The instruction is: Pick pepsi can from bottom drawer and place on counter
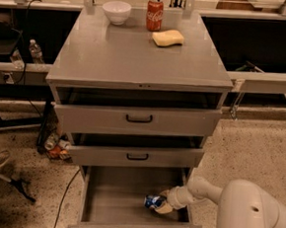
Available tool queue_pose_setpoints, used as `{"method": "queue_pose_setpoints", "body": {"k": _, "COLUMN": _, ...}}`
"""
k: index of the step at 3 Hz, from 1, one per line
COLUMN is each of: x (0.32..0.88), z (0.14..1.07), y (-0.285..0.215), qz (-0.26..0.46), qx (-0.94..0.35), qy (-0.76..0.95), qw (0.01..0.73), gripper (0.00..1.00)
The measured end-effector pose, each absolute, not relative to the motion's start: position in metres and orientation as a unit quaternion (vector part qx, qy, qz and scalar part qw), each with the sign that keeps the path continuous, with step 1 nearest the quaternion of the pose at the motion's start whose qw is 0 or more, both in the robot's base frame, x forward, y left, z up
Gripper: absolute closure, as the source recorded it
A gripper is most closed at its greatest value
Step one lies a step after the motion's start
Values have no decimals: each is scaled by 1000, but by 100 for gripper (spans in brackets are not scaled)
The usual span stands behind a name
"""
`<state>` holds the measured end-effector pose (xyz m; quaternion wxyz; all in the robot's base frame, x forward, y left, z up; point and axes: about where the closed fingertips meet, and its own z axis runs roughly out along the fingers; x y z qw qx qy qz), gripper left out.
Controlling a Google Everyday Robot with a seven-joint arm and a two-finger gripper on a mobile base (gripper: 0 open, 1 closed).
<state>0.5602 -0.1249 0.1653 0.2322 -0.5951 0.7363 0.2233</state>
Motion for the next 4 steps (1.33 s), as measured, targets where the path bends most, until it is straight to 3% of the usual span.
{"method": "queue_pose_setpoints", "body": {"k": 1, "x": 545, "z": 242, "y": -134, "qz": 245, "qx": -602, "qy": 707, "qw": 279, "gripper": 100}}
{"method": "queue_pose_setpoints", "body": {"k": 2, "x": 536, "z": 312, "y": -149, "qz": 256, "qx": -611, "qy": 681, "qw": 312, "gripper": 100}}
{"method": "queue_pose_setpoints", "body": {"k": 4, "x": 535, "z": 333, "y": -154, "qz": 238, "qx": -614, "qy": 686, "qw": 311, "gripper": 100}}
